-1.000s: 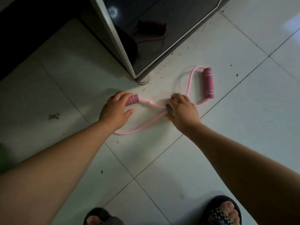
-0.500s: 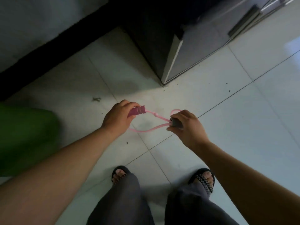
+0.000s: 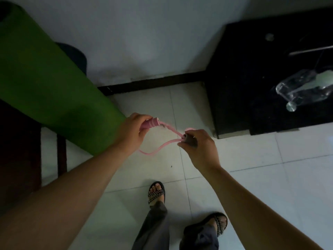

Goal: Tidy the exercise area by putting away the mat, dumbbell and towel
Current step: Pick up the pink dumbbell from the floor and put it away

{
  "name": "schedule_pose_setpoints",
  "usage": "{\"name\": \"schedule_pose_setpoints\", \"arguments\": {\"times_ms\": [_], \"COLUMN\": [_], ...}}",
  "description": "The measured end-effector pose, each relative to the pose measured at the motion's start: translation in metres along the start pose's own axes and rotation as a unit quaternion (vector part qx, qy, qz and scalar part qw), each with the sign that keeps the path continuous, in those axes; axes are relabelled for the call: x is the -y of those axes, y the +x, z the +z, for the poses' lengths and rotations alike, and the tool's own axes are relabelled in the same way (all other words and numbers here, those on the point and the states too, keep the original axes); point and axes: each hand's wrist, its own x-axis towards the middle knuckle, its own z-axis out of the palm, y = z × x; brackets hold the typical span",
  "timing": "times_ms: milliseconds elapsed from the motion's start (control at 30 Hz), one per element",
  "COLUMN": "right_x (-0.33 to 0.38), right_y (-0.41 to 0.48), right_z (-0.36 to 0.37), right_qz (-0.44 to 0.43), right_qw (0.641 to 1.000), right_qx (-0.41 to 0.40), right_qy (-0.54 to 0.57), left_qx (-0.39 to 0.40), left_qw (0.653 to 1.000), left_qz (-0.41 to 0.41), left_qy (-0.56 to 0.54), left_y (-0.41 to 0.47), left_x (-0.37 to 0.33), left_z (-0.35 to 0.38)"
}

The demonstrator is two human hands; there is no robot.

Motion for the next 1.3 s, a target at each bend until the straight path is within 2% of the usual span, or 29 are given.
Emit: {"name": "schedule_pose_setpoints", "arguments": {"times_ms": [133, 333, 733, 1000, 1300], "right_x": [0.065, 0.14, 0.244, 0.254, 0.178], "right_y": [0.033, 0.048, -0.076, -0.164, -0.258], "right_z": [-0.015, -0.05, -0.164, -0.235, -0.331], "right_qz": [-0.045, -0.073, -0.011, 0.025, 0.075], "right_qw": [0.999, 0.995, 1.0, 0.993, 0.971], "right_qx": [-0.003, -0.033, -0.018, -0.074, -0.2], "right_qy": [-0.011, -0.057, 0.015, 0.089, 0.106], "left_qx": [-0.045, -0.077, -0.029, 0.039, 0.063], "left_qw": [0.999, 0.996, 0.997, 0.988, 0.954], "left_qz": [-0.011, 0.045, 0.067, 0.14, 0.272], "left_qy": [-0.011, 0.008, -0.002, 0.045, 0.11], "left_y": [0.006, -0.001, -0.048, -0.056, -0.067], "left_x": [0.008, -0.001, -0.113, -0.228, -0.382], "left_z": [-0.061, -0.134, -0.267, -0.294, -0.264]}}
